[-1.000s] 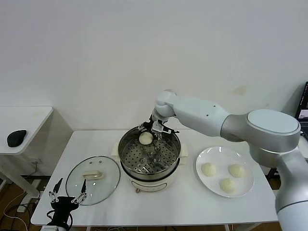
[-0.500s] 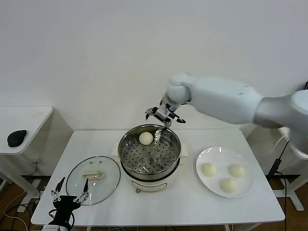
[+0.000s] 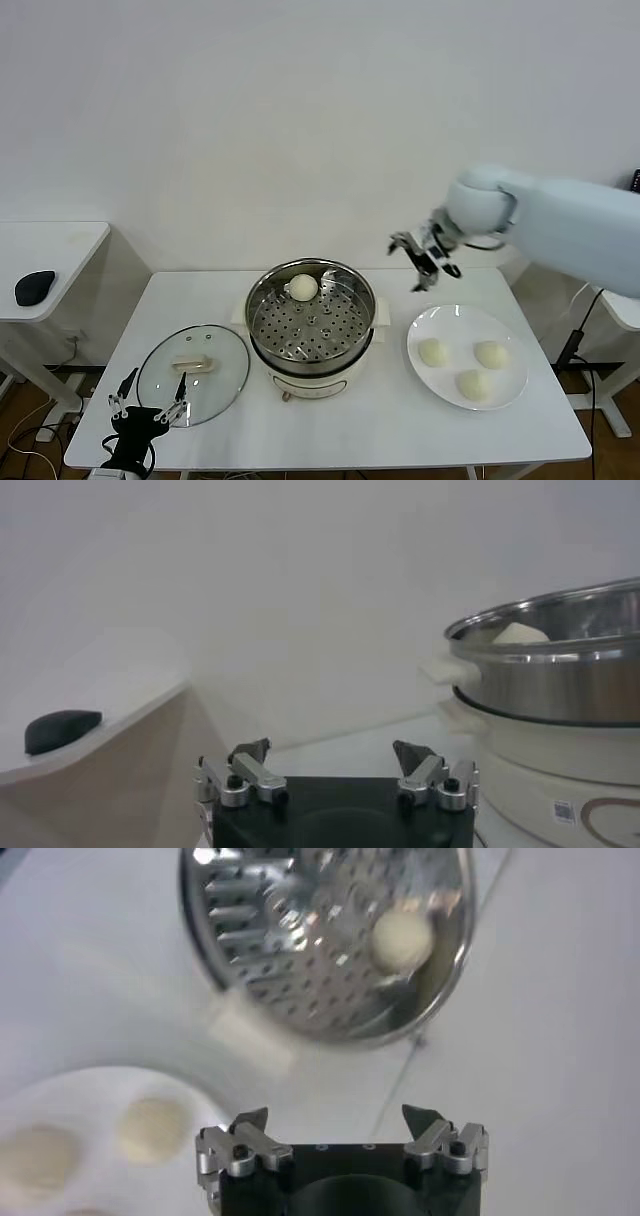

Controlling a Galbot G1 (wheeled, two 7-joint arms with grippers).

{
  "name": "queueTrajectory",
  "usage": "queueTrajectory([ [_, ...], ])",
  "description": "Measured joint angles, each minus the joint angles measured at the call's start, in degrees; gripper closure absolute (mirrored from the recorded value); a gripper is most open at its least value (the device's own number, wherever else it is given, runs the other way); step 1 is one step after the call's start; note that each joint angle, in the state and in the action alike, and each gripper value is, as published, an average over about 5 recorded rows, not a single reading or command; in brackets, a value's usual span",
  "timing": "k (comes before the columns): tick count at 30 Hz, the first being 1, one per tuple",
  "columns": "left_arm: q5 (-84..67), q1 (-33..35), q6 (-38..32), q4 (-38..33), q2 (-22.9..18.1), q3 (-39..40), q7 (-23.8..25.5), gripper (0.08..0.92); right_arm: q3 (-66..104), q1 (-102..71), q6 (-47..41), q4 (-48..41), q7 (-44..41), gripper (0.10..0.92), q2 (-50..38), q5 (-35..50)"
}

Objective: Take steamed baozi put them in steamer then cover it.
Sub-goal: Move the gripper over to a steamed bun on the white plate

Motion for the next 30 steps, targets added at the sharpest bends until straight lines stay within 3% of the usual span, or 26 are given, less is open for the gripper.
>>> queueTrajectory([
  [14,0.6,0.5,0.0,0.3,-0.9,0.2,-0.1,0.177,9.4,-17.3,-3.9,1.3,1.2,0.203,-10.2,-4.8],
  [30,0.3,1.0,0.3,0.5,-1.2,-0.8,-0.1,0.177,22.5,-35.9,-3.5,-6.7,2.8,0.207,-7.0,-11.2],
])
